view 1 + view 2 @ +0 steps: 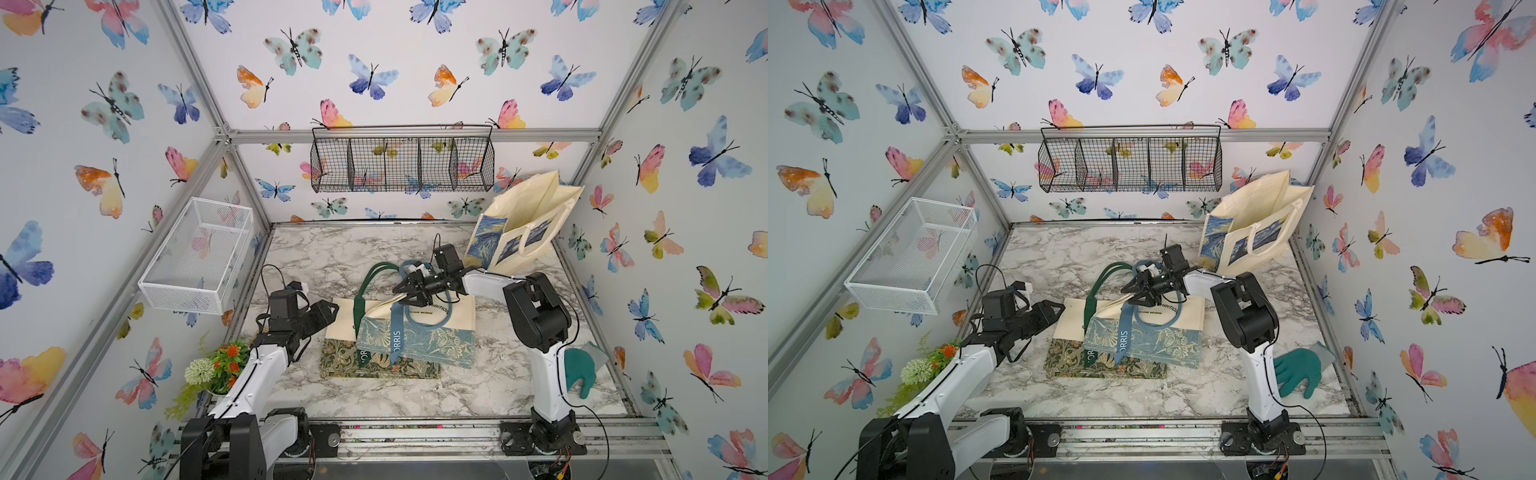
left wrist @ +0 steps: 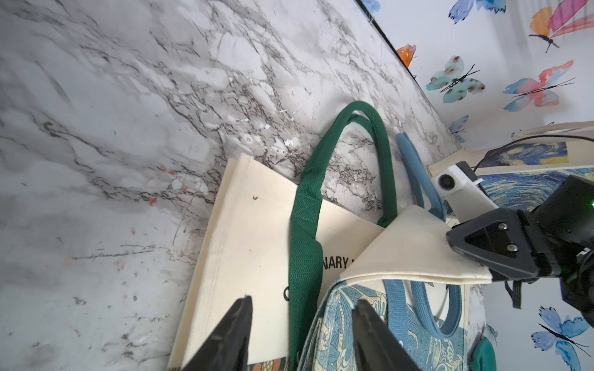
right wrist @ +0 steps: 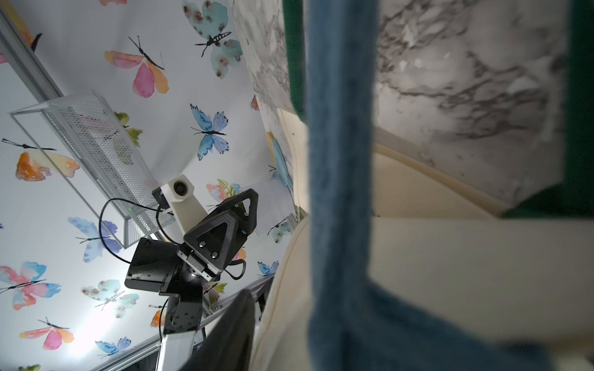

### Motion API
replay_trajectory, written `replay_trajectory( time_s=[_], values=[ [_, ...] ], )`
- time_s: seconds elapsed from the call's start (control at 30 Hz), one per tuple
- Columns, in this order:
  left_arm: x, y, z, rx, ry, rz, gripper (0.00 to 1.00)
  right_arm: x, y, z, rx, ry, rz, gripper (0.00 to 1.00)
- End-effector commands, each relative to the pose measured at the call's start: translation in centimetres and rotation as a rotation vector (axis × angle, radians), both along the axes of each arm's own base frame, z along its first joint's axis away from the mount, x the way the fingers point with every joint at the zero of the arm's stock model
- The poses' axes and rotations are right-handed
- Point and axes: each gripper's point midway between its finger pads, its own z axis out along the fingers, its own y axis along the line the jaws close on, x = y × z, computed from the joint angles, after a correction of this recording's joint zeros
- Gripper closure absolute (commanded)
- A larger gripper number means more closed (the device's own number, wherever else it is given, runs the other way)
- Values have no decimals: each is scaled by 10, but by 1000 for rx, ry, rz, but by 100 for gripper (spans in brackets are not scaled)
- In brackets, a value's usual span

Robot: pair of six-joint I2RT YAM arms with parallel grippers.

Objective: Put away the canvas bag
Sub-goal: Place the canvas bag at the center of the board, then adjust the canvas bag at the center of the board.

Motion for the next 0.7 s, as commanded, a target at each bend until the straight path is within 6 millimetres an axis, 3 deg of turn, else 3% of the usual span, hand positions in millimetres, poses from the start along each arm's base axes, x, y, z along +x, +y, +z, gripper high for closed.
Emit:
replay_trajectory(
  time_s=[0.0, 0.13, 0.2, 0.27, 0.37, 0.57, 0.67],
  values=[
    [8, 9, 24, 44, -78, 35, 45, 2, 13, 56, 110, -139, 91, 43],
    [12, 10, 17, 74, -49, 21, 45, 4, 10, 94, 152, -210, 98, 38],
    [13, 10, 10, 75, -27, 16, 44, 8, -3, 110, 140, -256, 69, 38],
    [12, 12, 3, 83, -15, 28, 44, 13, -23, 113, 84, -295, 31, 38],
    [9, 15, -6, 92, -7, 40, 43, 18, -62, 99, -56, -343, -9, 37],
    [8, 15, -15, 95, 18, 37, 43, 9, -140, 35, -528, -422, 4, 34],
    [7, 23, -26, 112, 62, 88, 43, 4, -170, 11, -671, -419, -26, 31]
  ],
)
